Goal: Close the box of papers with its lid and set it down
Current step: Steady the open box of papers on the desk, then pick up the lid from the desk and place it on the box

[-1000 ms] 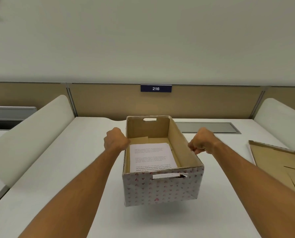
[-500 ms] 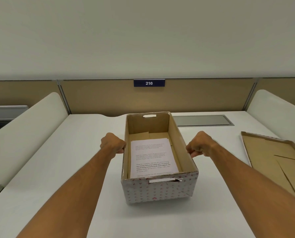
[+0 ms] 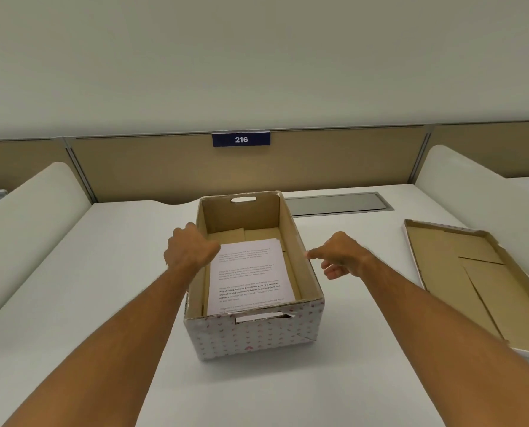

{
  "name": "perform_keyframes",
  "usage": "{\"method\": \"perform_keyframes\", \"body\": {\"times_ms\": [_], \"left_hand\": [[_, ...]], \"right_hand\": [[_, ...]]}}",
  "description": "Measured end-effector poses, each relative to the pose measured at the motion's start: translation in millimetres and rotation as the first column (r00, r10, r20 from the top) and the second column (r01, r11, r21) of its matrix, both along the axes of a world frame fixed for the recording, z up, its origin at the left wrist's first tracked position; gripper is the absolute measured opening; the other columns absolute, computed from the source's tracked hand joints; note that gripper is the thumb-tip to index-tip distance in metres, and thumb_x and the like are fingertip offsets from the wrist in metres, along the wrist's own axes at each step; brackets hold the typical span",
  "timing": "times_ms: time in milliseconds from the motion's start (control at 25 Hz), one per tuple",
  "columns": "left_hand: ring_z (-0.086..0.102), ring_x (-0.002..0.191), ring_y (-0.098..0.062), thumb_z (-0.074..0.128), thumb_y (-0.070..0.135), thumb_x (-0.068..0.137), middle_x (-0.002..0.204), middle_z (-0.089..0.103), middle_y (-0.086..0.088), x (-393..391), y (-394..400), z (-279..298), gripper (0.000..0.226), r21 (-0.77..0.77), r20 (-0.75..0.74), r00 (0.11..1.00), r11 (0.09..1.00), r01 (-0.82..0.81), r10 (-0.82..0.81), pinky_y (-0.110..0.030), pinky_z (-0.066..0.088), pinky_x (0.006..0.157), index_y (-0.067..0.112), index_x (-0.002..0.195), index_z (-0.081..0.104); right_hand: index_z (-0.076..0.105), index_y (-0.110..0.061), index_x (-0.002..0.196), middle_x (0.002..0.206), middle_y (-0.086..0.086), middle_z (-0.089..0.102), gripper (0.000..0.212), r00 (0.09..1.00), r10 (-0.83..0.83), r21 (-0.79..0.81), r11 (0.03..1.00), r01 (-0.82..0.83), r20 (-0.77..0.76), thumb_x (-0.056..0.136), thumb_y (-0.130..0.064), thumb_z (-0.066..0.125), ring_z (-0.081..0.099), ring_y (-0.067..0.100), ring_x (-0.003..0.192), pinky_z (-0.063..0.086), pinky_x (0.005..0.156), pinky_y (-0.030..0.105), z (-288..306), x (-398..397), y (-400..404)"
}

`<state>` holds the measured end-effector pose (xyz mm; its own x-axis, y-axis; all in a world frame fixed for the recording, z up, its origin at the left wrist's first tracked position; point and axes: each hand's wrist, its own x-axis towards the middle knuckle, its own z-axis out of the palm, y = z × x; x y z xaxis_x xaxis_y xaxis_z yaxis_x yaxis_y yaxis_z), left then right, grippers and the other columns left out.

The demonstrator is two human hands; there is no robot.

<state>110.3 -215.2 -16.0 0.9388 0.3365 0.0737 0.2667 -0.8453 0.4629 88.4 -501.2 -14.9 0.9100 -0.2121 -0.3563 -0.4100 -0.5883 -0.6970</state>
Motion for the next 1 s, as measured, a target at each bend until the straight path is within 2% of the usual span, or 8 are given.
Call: {"method": "perform_keyframes", "body": {"times_ms": [80, 160, 240, 320, 400, 520, 800, 1000], "left_hand": [[0.060, 0.101, -0.030, 0.066, 0.046, 0.076, 0.114, 0.060, -0.013, -2, -30, 2, 0.054, 0.086, 0.089, 0.988, 0.990, 0.116, -0.123, -0.044, 0.054, 0.083, 0.012, 0.116, 0.055], [0.053, 0.110, -0.031, 0.060, 0.055, 0.076, 0.125, 0.054, -0.014, -4, -70, 1, 0.069, 0.174, 0.144, 0.949, 0.951, 0.255, -0.281, -0.044, 0.047, 0.086, 0.013, 0.129, 0.049], [0.048, 0.115, -0.031, 0.053, 0.061, 0.074, 0.132, 0.049, -0.015, -7, -116, -2, 0.080, 0.211, 0.168, 0.890, 0.898, 0.387, -0.423, -0.044, 0.044, 0.089, 0.014, 0.138, 0.043], [0.042, 0.128, -0.033, 0.049, 0.065, 0.075, 0.145, 0.043, -0.016, -13, -163, -9, 0.087, 0.199, 0.169, 0.830, 0.844, 0.499, -0.531, -0.048, 0.040, 0.100, 0.017, 0.146, 0.034], [0.028, 0.143, -0.036, 0.046, 0.068, 0.076, 0.158, 0.029, -0.015, -19, -208, -21, 0.092, 0.185, 0.132, 0.774, 0.783, 0.594, -0.619, -0.052, 0.028, 0.113, 0.020, 0.152, 0.024], [0.015, 0.149, -0.036, 0.041, 0.070, 0.076, 0.164, 0.017, -0.013, -26, -266, -45, 0.096, 0.193, 0.055, 0.705, 0.700, 0.687, -0.707, -0.052, 0.016, 0.118, 0.023, 0.154, 0.015], [0.013, 0.150, -0.033, 0.042, 0.069, 0.074, 0.164, 0.013, -0.014, -36, -368, -101, 0.101, 0.112, -0.116, 0.608, 0.598, 0.794, -0.786, -0.048, 0.017, 0.118, 0.020, 0.155, 0.010], [0.006, 0.152, -0.031, 0.045, 0.066, 0.077, 0.165, 0.004, -0.012, -31, -393, -133, 0.101, 0.074, -0.234, 0.574, 0.575, 0.815, -0.784, -0.047, 0.012, 0.119, 0.019, 0.156, 0.002]], "right_hand": [[0.062, -0.003, 0.097, 0.090, 0.012, 0.063, 0.047, 0.993, 0.050, -0.145, 0.989, -0.035, 0.107, 0.085, -0.048, 0.068, 0.067, 0.033, 0.091, 0.053, 0.067, 0.033, -9, -7, -15], [0.061, -0.007, 0.116, 0.115, 0.013, 0.066, 0.059, 0.980, 0.113, -0.333, 0.941, -0.052, 0.166, 0.086, -0.058, 0.060, 0.061, 0.034, 0.113, 0.051, 0.086, 0.039, -23, -17, -33], [0.039, -0.013, 0.146, 0.152, 0.015, 0.042, 0.081, 0.984, 0.105, -0.449, 0.893, -0.029, 0.147, 0.086, -0.065, 0.053, 0.040, 0.037, 0.139, 0.039, 0.107, 0.050, -39, -29, -55], [0.021, -0.018, 0.154, 0.162, 0.016, 0.019, 0.091, 0.989, 0.081, -0.534, 0.845, -0.003, 0.122, 0.084, -0.070, 0.047, 0.022, 0.039, 0.147, 0.027, 0.114, 0.055, -53, -42, -81], [0.013, -0.019, 0.156, 0.164, 0.018, 0.010, 0.096, 0.992, 0.049, -0.600, 0.799, 0.033, 0.119, 0.083, -0.074, 0.043, 0.014, 0.038, 0.149, 0.021, 0.116, 0.056, -64, -54, -111], [0.012, -0.018, 0.156, 0.163, 0.020, 0.011, 0.099, 0.990, -0.010, -0.661, 0.743, 0.103, 0.142, 0.082, -0.076, 0.040, 0.013, 0.037, 0.150, 0.020, 0.116, 0.056, -74, -70, -156], [0.016, -0.015, 0.154, 0.162, 0.020, 0.017, 0.100, 0.983, -0.171, -0.687, 0.705, 0.175, 0.075, 0.079, -0.075, 0.044, 0.017, 0.038, 0.148, 0.023, 0.117, 0.055, -97, -96, -252], [0.028, -0.012, 0.150, 0.157, 0.018, 0.031, 0.092, 0.986, -0.156, -0.667, 0.729, 0.156, 0.060, 0.082, -0.071, 0.046, 0.029, 0.036, 0.144, 0.027, 0.115, 0.051, -110, -83, -266]]}}
